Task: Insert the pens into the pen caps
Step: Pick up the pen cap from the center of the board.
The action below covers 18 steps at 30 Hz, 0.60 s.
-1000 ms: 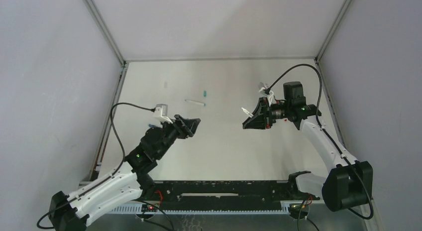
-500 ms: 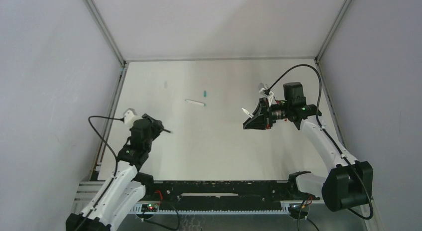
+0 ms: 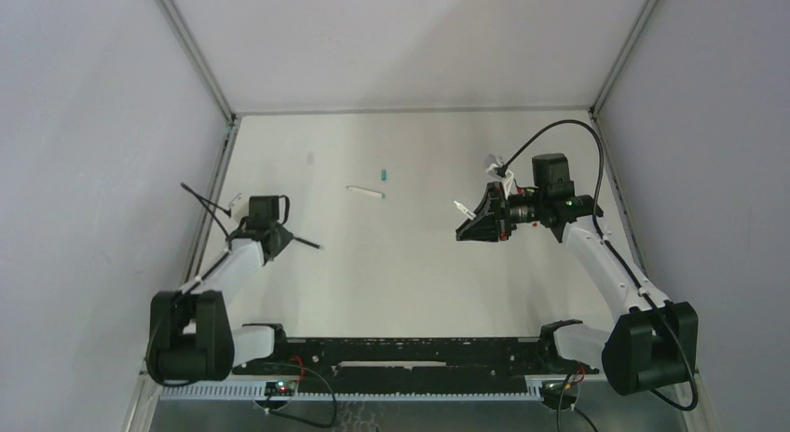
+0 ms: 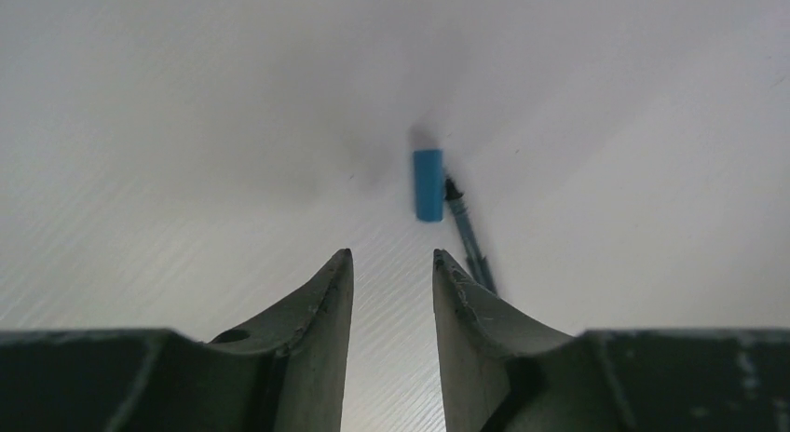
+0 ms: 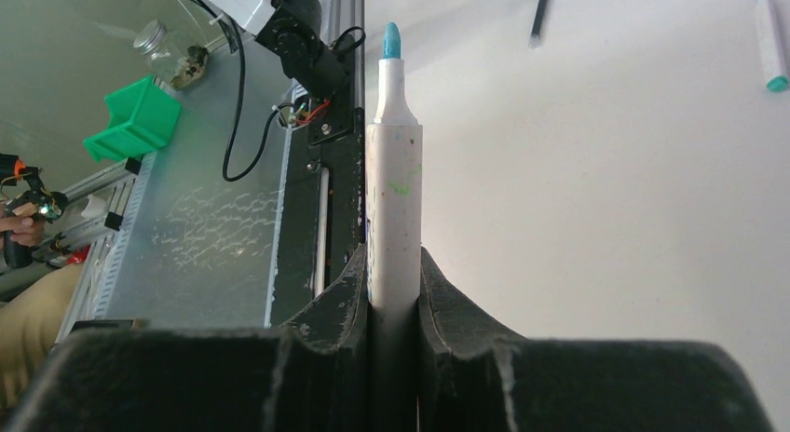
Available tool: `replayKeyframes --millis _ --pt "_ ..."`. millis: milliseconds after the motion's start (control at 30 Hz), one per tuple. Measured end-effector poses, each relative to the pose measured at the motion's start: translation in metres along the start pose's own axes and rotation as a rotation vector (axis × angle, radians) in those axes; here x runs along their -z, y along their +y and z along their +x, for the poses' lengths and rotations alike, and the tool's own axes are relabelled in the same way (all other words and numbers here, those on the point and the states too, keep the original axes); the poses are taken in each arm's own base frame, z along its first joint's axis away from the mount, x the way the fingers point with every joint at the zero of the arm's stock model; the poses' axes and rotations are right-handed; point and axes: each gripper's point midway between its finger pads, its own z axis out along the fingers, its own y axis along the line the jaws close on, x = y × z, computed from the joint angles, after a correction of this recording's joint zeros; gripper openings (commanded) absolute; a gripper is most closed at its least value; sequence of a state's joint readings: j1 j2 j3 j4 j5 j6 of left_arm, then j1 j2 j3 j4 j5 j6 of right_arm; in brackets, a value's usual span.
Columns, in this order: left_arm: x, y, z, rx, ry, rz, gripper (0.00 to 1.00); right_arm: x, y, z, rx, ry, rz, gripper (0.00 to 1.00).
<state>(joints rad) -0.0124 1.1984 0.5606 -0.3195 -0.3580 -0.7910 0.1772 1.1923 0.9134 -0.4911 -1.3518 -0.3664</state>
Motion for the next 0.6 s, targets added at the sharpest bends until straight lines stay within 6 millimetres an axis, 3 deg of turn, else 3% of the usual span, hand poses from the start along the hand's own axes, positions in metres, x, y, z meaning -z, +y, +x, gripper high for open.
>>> replayKeyframes --millis 133,267,600 --pt "-0.009 -0.012 -0.01 -0.025 0.015 -0.017 0.43 0.0 0.0 0.0 0.0 0.0 0.001 0.0" --pt "-0.016 -0.011 -0.017 -0.027 0.031 -0.051 0.39 0.0 0.0 0.0 0.0 0.0 0.001 0.0" --pt "-0.031 -0.011 -0.012 -0.072 0.107 -0.129 0.36 0.0 0.0 0.0 0.003 0.0 0.001 0.0"
